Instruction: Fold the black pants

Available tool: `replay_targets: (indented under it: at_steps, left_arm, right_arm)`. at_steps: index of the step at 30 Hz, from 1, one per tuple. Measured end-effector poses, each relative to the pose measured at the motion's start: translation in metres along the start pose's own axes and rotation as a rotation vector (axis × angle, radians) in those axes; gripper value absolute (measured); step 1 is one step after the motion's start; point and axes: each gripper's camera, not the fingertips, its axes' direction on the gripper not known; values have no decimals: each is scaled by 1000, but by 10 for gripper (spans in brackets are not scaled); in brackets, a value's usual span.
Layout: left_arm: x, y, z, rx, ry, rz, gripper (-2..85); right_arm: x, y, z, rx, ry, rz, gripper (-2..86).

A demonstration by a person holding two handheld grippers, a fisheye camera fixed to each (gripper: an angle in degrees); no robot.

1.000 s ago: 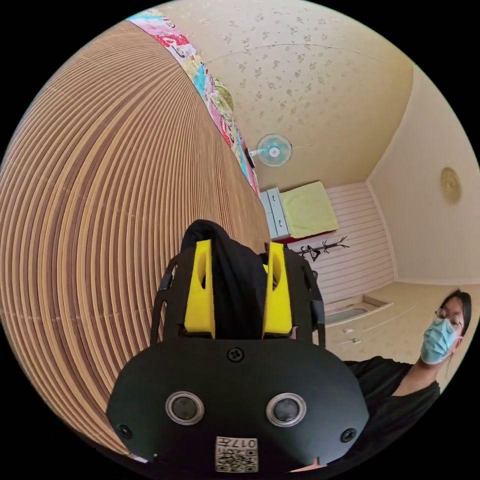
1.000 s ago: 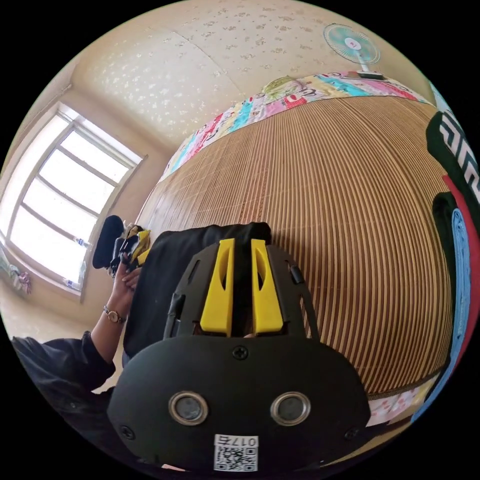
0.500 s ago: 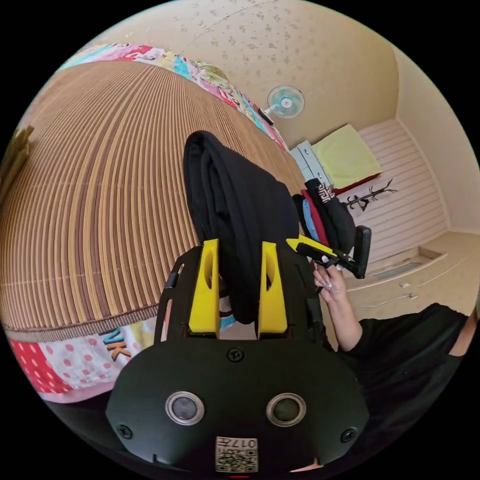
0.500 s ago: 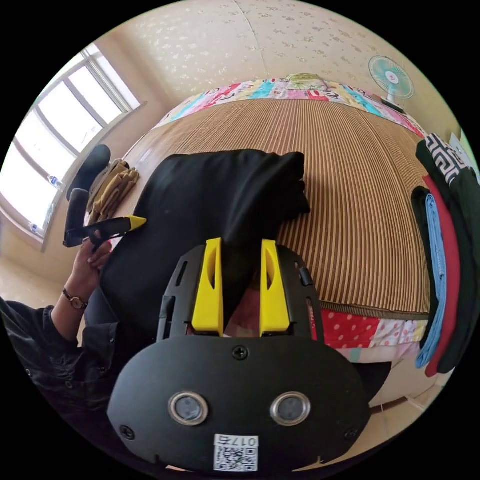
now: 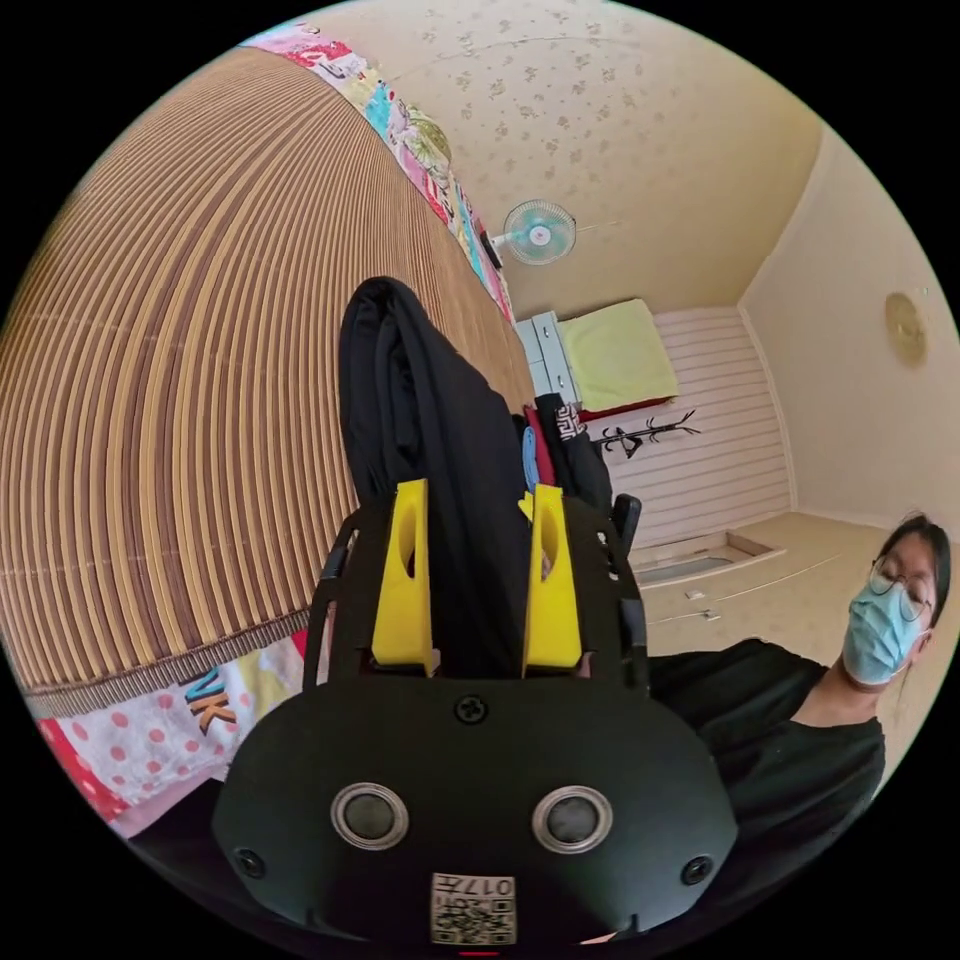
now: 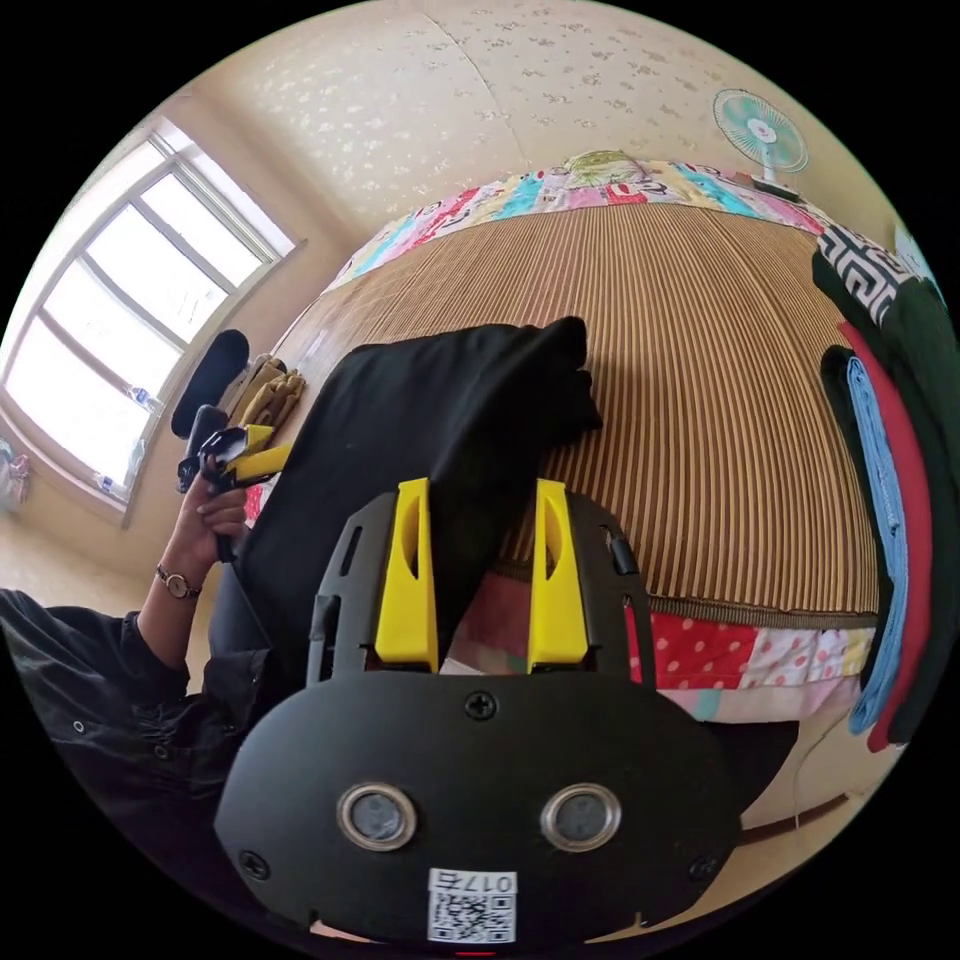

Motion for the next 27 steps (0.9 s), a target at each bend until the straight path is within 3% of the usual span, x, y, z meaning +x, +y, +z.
replay_targets:
  at_steps: [7, 12, 17, 27]
  left_arm:
    - [-14, -6, -12, 44, 98, -64, 156]
    - [-19, -12, -20, 81, 12, -103, 159]
    - [-9, -18, -25, 105, -194, -102, 183]
    - [17, -18, 1, 27, -197, -58, 210]
  right_arm:
    - [36, 2, 3, -20, -77, 65, 159]
    - [53, 1, 8, -19, -120, 92, 165]
    - [89, -2, 22, -28, -240, 185, 179]
    - [137, -22, 45, 5, -464, 254, 197]
